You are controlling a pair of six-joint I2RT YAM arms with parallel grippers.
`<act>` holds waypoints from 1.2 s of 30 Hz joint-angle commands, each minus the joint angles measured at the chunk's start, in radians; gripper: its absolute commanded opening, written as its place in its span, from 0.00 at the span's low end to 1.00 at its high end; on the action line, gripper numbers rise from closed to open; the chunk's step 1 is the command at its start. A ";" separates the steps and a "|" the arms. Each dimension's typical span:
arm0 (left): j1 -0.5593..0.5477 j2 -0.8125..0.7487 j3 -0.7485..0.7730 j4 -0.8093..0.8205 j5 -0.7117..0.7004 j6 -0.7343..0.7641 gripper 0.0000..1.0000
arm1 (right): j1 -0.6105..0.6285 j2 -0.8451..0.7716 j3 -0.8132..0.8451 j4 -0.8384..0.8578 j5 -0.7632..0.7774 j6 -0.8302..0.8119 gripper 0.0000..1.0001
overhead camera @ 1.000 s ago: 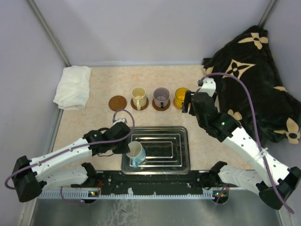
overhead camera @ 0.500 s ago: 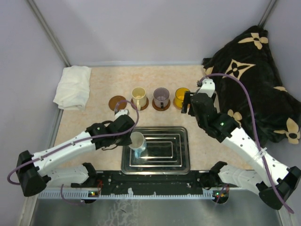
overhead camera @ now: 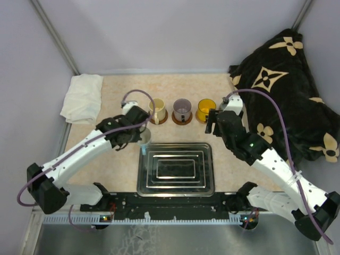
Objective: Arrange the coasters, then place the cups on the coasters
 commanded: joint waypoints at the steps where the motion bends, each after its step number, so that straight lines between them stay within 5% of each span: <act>1: 0.248 -0.104 -0.025 0.122 0.075 0.203 0.00 | 0.002 -0.034 -0.028 0.033 -0.016 0.031 0.75; 9: 0.494 0.050 0.110 0.252 0.251 0.367 0.00 | 0.003 -0.066 -0.042 0.016 0.018 0.014 0.74; 23: 0.718 0.336 0.227 0.463 0.534 0.485 0.00 | 0.002 -0.058 -0.041 -0.041 0.055 0.016 0.74; 30: 0.743 0.434 0.340 0.444 0.574 0.512 0.00 | 0.002 -0.052 -0.029 -0.075 0.145 0.038 0.74; 36: 0.744 0.469 0.357 0.442 0.591 0.518 0.00 | 0.001 -0.125 0.005 -0.101 0.372 0.013 0.75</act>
